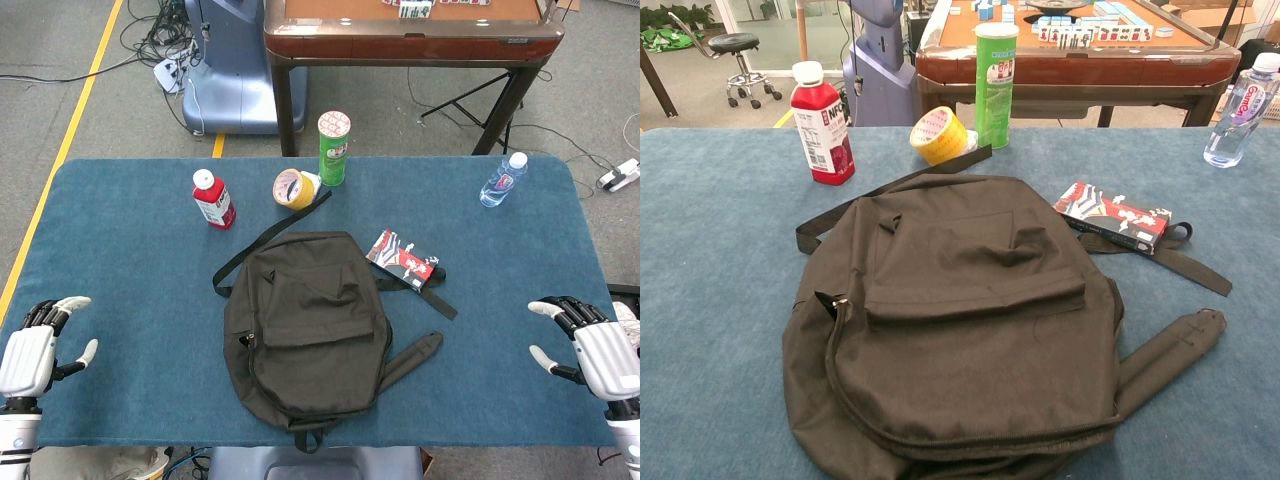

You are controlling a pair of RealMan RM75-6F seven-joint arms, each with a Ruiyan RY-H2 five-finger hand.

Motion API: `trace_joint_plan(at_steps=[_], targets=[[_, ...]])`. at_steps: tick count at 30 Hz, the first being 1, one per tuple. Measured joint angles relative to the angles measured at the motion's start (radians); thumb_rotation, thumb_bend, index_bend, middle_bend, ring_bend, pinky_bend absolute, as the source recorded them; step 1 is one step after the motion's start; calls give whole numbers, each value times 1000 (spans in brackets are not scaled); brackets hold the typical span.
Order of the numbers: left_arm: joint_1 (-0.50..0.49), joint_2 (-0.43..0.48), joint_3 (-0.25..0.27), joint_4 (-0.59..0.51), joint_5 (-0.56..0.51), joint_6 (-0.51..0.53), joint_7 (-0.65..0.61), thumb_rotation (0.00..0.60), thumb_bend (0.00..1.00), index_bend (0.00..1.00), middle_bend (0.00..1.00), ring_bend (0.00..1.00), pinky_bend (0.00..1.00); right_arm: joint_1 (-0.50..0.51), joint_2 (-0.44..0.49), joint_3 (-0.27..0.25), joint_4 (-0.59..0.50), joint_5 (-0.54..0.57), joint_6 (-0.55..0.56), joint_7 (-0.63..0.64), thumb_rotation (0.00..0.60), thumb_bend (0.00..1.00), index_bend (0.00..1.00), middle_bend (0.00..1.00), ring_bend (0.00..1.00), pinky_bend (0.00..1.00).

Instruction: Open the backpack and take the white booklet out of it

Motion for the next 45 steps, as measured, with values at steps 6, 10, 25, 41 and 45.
trace_joint_plan(at_steps=[6, 10, 25, 41, 45], targets=[[4, 3, -3, 8, 2, -5, -13, 600, 357, 297, 237, 180, 106, -1, 0, 10, -10, -5, 4, -11, 600, 216, 295, 298, 228, 318], [1, 4, -5, 15, 20, -12, -40, 600, 357, 297, 238, 180, 105, -4, 2, 23, -17, -2, 12, -20, 600, 216, 295, 298, 228, 318], [-200, 41, 39, 48, 327, -224, -282, 600, 355, 302, 237, 179, 103, 15, 65, 90, -64, 56, -16, -38, 600, 216, 295, 294, 228, 318], [-495, -171, 125, 98, 592, -447, -314, 427, 285, 200, 220, 163, 103, 16, 65, 96, -55, 77, -53, -25, 600, 216, 295, 292, 228, 318], [-517, -225, 121, 114, 572, -483, -261, 205, 255, 133, 197, 153, 103, 16, 64, 100, -49, 80, -57, -21, 600, 216, 295, 292, 228, 318]])
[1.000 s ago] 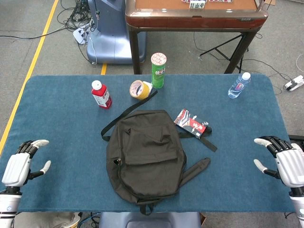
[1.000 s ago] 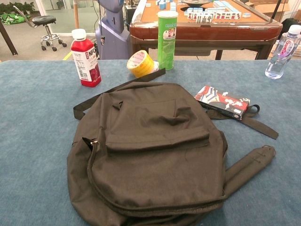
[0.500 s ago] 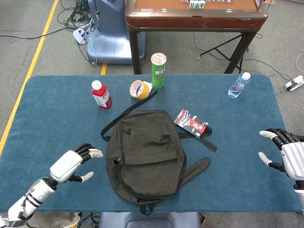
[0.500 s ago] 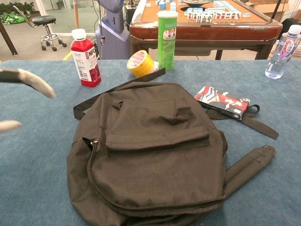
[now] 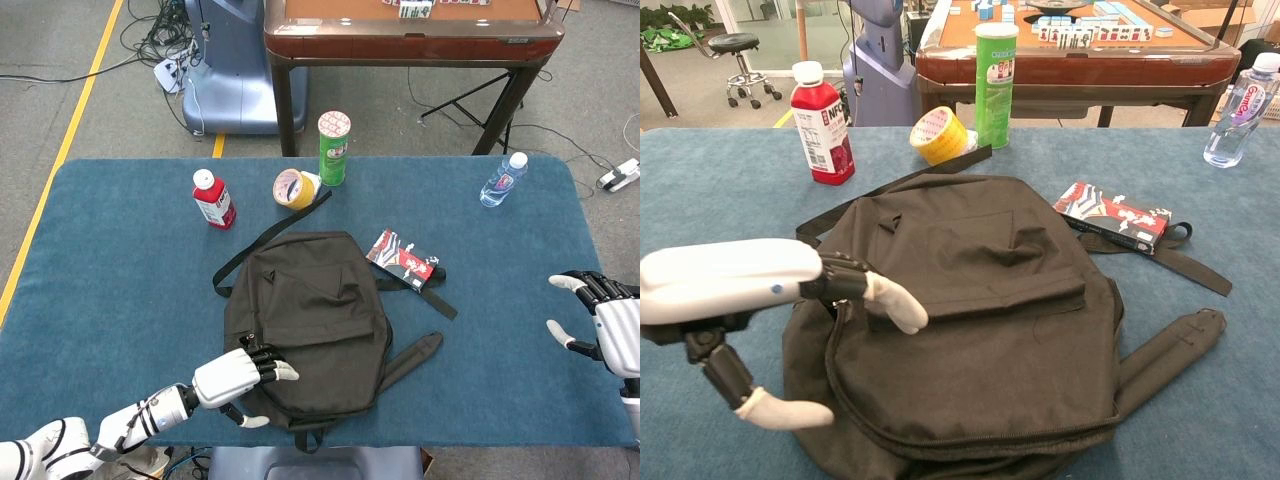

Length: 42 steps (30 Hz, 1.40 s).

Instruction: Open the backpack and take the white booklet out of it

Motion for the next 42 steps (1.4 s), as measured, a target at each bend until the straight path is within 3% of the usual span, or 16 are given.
trace_joint_plan(at_steps=[3, 4, 8, 11, 19, 23, 30, 34, 37, 39, 42], targets=[[-7, -47, -7, 13, -22, -20, 65, 126, 253, 134, 196, 152, 103, 0, -1, 3, 4, 3, -1, 5, 600, 216, 295, 292, 228, 318], [-9, -64, -8, 17, -29, -25, 86, 125, 253, 137, 196, 152, 103, 0, -2, 3, 6, 4, -3, 7, 600, 216, 295, 292, 228, 318], [-16, -151, -17, 44, -68, -49, 169, 304, 253, 152, 196, 153, 103, -1, -5, 4, 15, 8, -8, 16, 600, 216, 295, 292, 228, 318], [-21, -204, -25, 70, -93, -61, 214, 371, 253, 156, 196, 153, 103, -3, -7, 5, 20, 9, -7, 23, 600, 216, 295, 292, 228, 318], [-44, -313, -46, 146, -176, -91, 262, 403, 253, 160, 196, 153, 103, -12, -7, 6, 32, 15, -2, 37, 600, 216, 295, 292, 228, 318], [-54, -349, -58, 176, -215, -103, 278, 497, 253, 181, 196, 153, 103, -15, -6, 8, 35, 15, 2, 41, 600, 216, 295, 292, 228, 318], [-60, -385, -93, 210, -289, -97, 274, 530, 253, 271, 205, 174, 103, -18, -5, 10, 38, 15, 2, 46, 600, 216, 295, 292, 228, 318], [-49, -390, -120, 211, -338, -65, 248, 596, 254, 325, 243, 209, 103, -17, -8, 12, 40, 14, 1, 49, 600, 216, 295, 291, 228, 318], [-45, -390, -133, 215, -363, -58, 268, 600, 261, 379, 256, 225, 105, -16, -10, 13, 42, 11, 2, 52, 600, 216, 295, 291, 228, 318], [-44, -387, -142, 217, -386, -60, 299, 600, 303, 432, 273, 245, 117, -16, -10, 13, 44, 10, 4, 54, 600, 216, 295, 291, 228, 318], [-38, -388, -160, 222, -430, -52, 346, 600, 479, 505, 321, 302, 145, -17, -10, 14, 45, 9, 6, 59, 600, 216, 295, 291, 228, 318]])
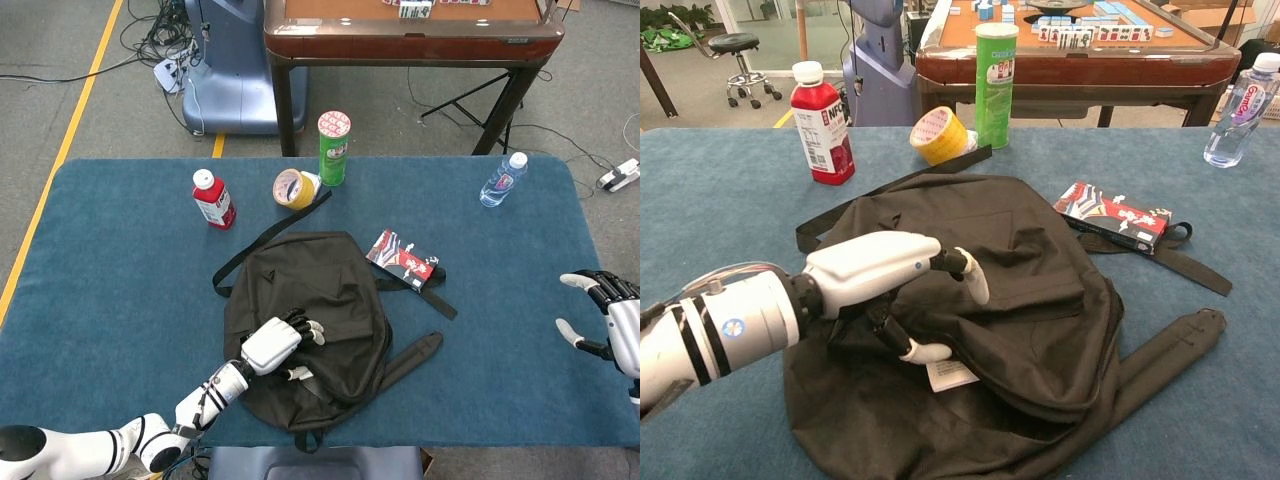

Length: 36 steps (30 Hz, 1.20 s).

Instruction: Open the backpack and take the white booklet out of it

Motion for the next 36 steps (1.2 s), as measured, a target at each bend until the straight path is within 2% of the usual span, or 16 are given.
trace_joint_plan(at_steps=[4, 7, 11, 13, 16, 19, 29, 36], targets=[[6, 2, -16, 6, -37, 11, 33, 600, 707, 585, 432, 387, 165, -2, 0, 2, 2, -3, 6, 6, 600, 216, 295, 290, 228, 318], [4, 12, -18, 8, -43, 15, 63, 600, 793, 656, 496, 428, 183, -3, 0, 2, 6, -5, 8, 12, 600, 216, 295, 290, 228, 318], [1, 37, -12, -5, -54, 11, 102, 600, 855, 718, 574, 479, 210, -4, -2, 3, 10, -7, 13, 20, 600, 216, 295, 290, 228, 318], [0, 48, -7, -18, -59, 7, 118, 600, 882, 766, 648, 534, 235, -4, -3, 3, 14, -8, 14, 25, 600, 217, 295, 290, 228, 318], [0, 61, -1, -44, -71, 1, 135, 600, 911, 824, 737, 611, 255, -4, -5, 3, 18, -12, 16, 31, 600, 219, 295, 290, 228, 318], [1, 75, 0, -82, -84, -5, 122, 600, 921, 841, 777, 648, 279, -4, -4, 1, 19, -18, 17, 35, 600, 220, 295, 290, 228, 318], [-17, 169, -6, -324, -133, -71, 32, 600, 928, 844, 785, 655, 292, 8, 12, -26, 4, -69, -2, 58, 600, 224, 295, 290, 228, 318], [-41, 217, -7, -478, -130, -95, 16, 600, 928, 844, 785, 655, 298, 19, 20, -41, -4, -100, -5, 66, 600, 226, 295, 291, 228, 318]])
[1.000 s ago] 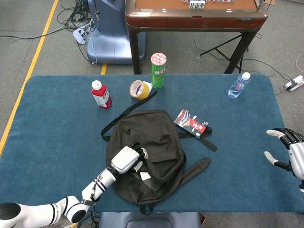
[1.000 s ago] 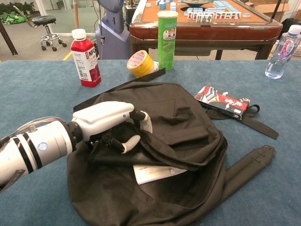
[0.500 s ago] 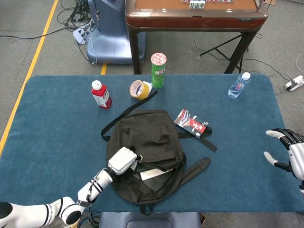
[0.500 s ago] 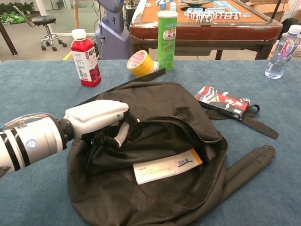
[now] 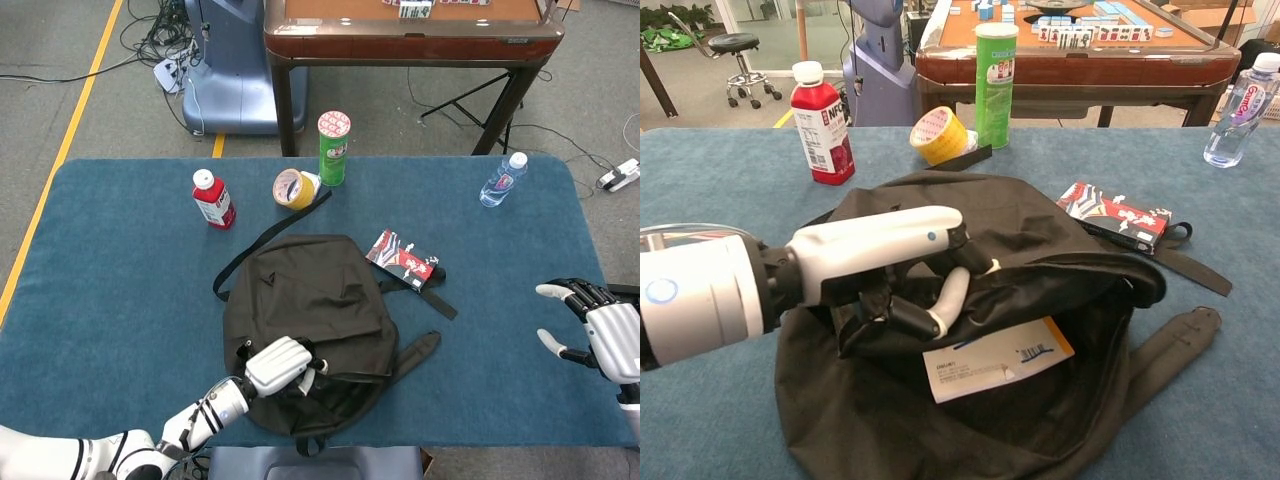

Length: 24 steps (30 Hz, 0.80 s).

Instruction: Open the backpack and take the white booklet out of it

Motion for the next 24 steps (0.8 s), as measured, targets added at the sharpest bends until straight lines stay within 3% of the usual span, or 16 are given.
trace_joint_plan(at_steps=[5, 8, 18, 24], targets=[[-21, 27, -9, -74, 5, -8, -7, 600, 928, 841, 785, 654, 310, -2, 3, -7, -1, -14, 10, 4, 600, 226, 295, 290, 228, 318], [-28, 20, -19, -59, 2, 1, 26, 600, 928, 838, 785, 652, 310, -1, 4, -11, -2, -24, 15, 13, 600, 226, 295, 290, 228, 318], [-62, -61, -100, 173, -222, 33, 146, 600, 928, 828, 786, 649, 313, 52, 21, -69, -49, -197, -8, 48, 600, 226, 295, 291, 228, 319], [-72, -92, -137, 245, -340, 67, 189, 600, 928, 821, 786, 645, 315, 163, 16, -121, -100, -331, -130, 86, 600, 226, 295, 294, 228, 319]])
